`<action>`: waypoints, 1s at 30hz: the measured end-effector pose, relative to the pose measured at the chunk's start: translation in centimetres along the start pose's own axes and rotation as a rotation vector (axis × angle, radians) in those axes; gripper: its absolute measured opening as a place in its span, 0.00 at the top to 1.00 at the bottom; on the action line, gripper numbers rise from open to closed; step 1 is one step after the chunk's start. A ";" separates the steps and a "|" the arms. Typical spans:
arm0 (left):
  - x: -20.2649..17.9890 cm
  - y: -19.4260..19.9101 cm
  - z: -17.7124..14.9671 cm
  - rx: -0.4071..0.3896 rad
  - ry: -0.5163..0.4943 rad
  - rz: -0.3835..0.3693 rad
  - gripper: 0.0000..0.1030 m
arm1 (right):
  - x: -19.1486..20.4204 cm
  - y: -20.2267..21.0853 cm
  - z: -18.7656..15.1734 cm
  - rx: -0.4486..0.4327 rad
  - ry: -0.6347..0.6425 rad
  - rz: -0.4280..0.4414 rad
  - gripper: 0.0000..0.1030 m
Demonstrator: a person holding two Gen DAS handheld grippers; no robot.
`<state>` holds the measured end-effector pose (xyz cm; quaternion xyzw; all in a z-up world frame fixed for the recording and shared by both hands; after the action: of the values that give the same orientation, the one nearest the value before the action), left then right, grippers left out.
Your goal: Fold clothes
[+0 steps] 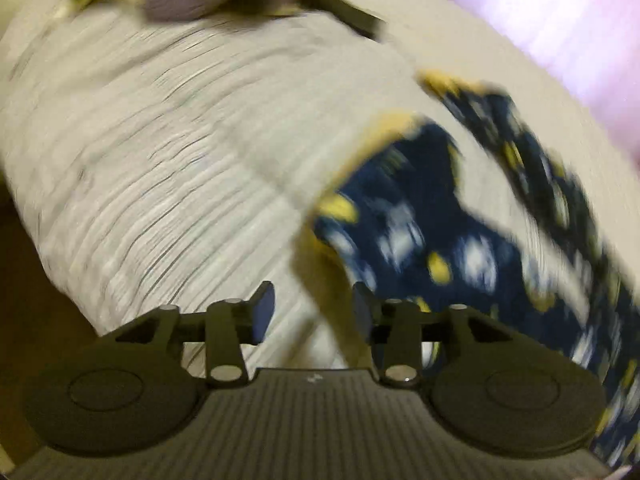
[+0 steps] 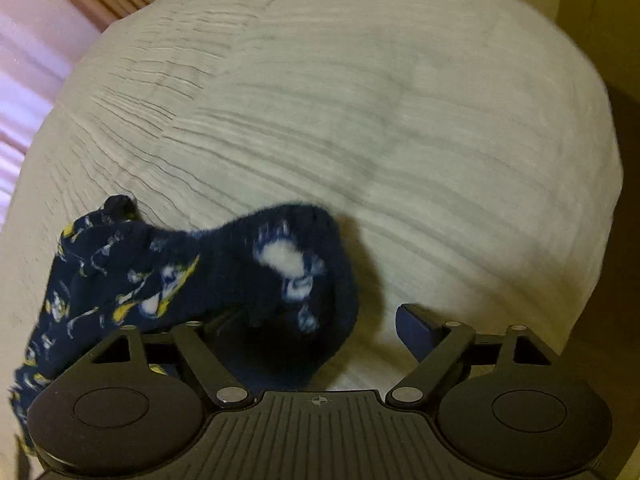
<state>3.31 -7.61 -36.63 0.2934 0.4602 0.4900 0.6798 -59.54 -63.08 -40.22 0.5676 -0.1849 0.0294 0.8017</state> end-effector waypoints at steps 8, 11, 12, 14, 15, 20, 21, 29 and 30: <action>0.3 -3.9 4.5 -0.036 0.350 -0.250 1.00 | 0.8 -0.6 -0.7 -0.013 -0.012 -0.042 0.19; -2.6 0.2 7.4 -0.197 0.161 -0.308 1.00 | 1.5 -0.2 -0.6 -0.018 0.023 -0.046 0.39; -3.5 2.3 8.0 -0.252 0.083 -0.323 1.00 | 1.7 -0.1 -0.6 -0.015 0.032 -0.051 0.39; -5.0 6.5 8.6 -0.354 -0.073 -0.339 1.00 | 1.7 -0.2 -0.8 -0.003 0.017 -0.054 0.39; -5.4 8.1 8.3 -0.389 -0.148 -0.330 1.00 | 1.7 -0.2 -1.0 0.005 0.005 -0.058 0.39; -1.6 5.7 5.1 -0.218 -0.202 -0.069 0.86 | 1.1 -0.9 -2.4 0.046 -0.035 -0.074 0.39; 0.2 3.9 4.5 -0.140 -0.128 -0.021 0.86 | 1.0 -1.0 -2.7 0.053 -0.037 -0.079 0.39; 5.0 -1.4 3.6 -0.058 0.268 -0.082 0.57 | 0.3 0.2 -2.5 0.020 -0.024 -0.067 0.34; 5.1 -2.2 3.9 -0.060 0.281 -0.076 0.57 | 0.2 0.3 -2.5 0.010 -0.033 -0.060 0.31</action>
<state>8.20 -3.42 -38.60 0.1835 0.5468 0.5137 0.6352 -58.76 -60.71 -40.55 0.5774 -0.1808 -0.0034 0.7961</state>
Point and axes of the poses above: each gripper's, at about its wrist camera, not at the fingertips, and y roughly against the way its jaws point, x to its left, z to its top, the point moved 3 cm from there along -y, roughly the way its jaws point, and after that the axes turned 5 degrees about y, right-handed, at the moved point
